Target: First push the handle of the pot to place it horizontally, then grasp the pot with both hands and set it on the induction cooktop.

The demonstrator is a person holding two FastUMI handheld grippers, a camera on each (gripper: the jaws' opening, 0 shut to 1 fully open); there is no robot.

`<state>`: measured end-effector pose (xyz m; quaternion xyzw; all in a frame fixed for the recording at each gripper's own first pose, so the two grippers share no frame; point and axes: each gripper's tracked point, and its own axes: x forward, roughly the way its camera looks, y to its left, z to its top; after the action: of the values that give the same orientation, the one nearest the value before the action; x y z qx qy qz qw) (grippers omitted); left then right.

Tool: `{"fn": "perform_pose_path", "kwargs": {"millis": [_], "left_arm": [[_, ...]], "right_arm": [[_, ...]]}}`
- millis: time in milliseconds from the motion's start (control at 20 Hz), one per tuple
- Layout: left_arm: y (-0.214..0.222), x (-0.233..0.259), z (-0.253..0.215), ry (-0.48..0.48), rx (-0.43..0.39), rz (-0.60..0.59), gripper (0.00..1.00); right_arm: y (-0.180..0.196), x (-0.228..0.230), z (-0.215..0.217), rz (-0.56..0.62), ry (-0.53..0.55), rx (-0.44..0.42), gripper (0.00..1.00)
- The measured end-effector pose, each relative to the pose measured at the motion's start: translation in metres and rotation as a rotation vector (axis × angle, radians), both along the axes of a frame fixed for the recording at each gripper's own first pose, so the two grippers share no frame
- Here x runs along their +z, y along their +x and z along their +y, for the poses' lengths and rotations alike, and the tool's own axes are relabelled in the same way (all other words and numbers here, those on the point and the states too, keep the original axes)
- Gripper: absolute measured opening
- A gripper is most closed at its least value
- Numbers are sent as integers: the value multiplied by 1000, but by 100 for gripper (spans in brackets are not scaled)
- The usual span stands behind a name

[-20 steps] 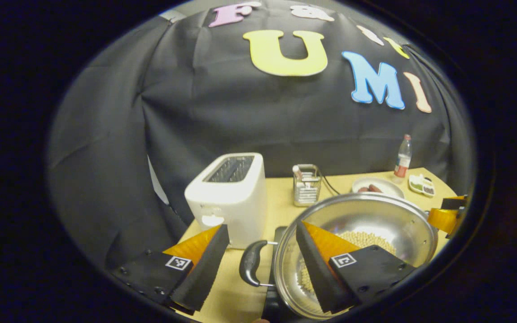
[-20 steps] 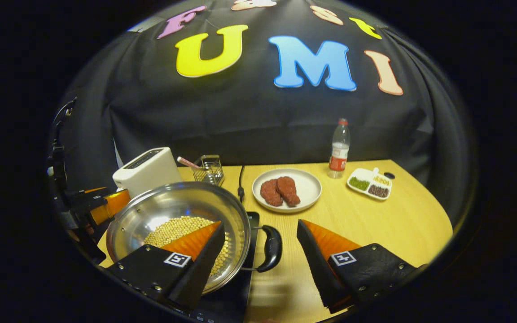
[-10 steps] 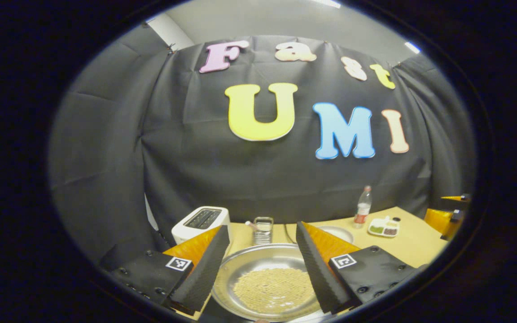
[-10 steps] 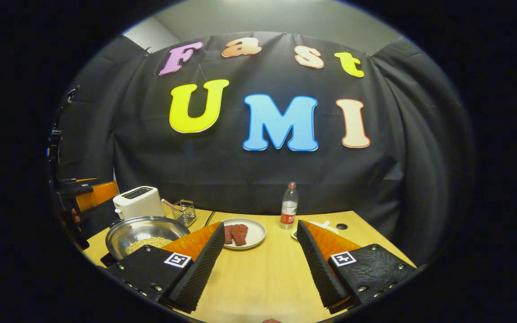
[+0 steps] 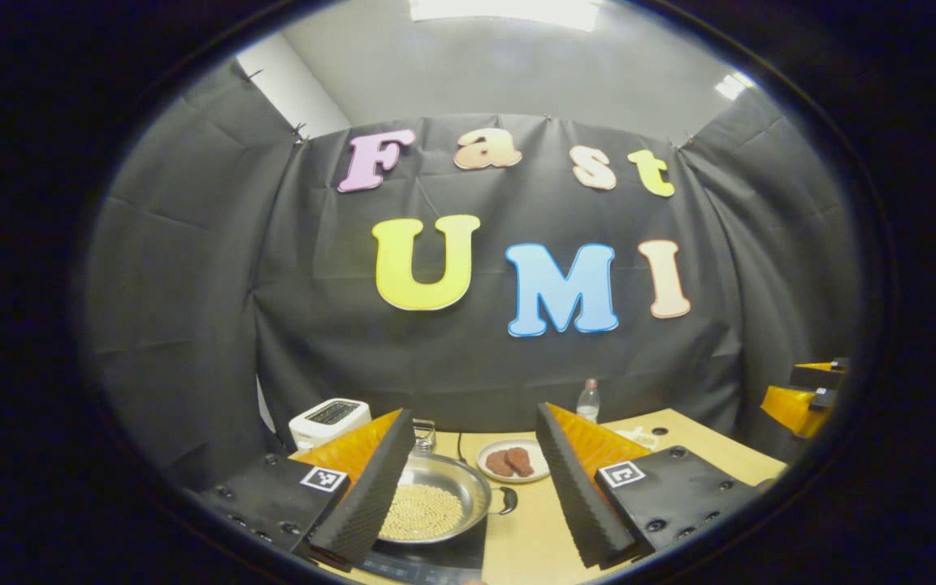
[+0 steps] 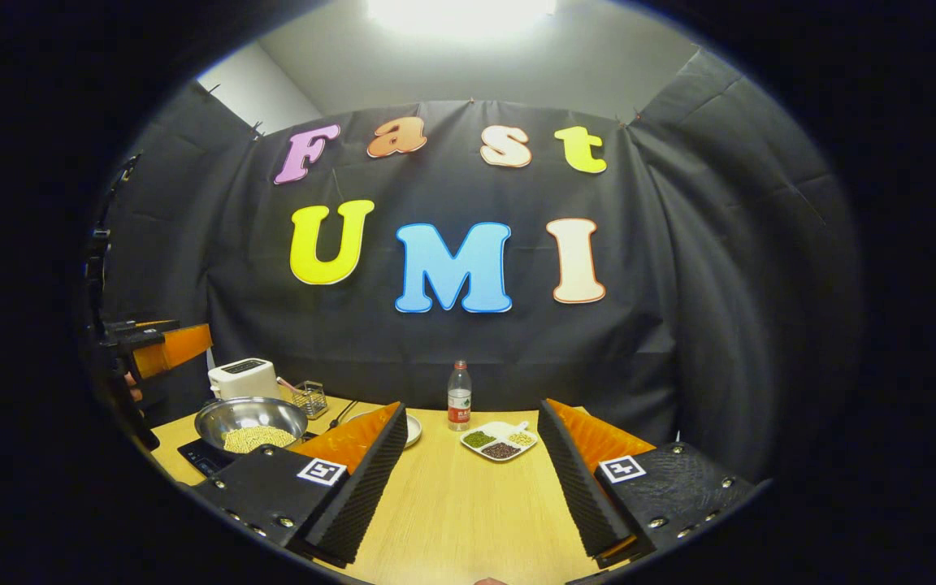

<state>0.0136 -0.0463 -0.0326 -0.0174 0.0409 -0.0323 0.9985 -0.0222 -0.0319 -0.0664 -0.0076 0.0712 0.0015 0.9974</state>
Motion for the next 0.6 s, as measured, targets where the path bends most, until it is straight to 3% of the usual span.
{"fn": "perform_pose_path", "kwargs": {"millis": [300, 600], "left_arm": [[-55, 26, -20, 0, -16, -23, 100], [-74, 40, -1, 33, -6, -59, 98]], "right_arm": [[-33, 29, -16, -52, -4, 14, 97], [-45, 47, -10, -86, 16, -3, 97]]}}
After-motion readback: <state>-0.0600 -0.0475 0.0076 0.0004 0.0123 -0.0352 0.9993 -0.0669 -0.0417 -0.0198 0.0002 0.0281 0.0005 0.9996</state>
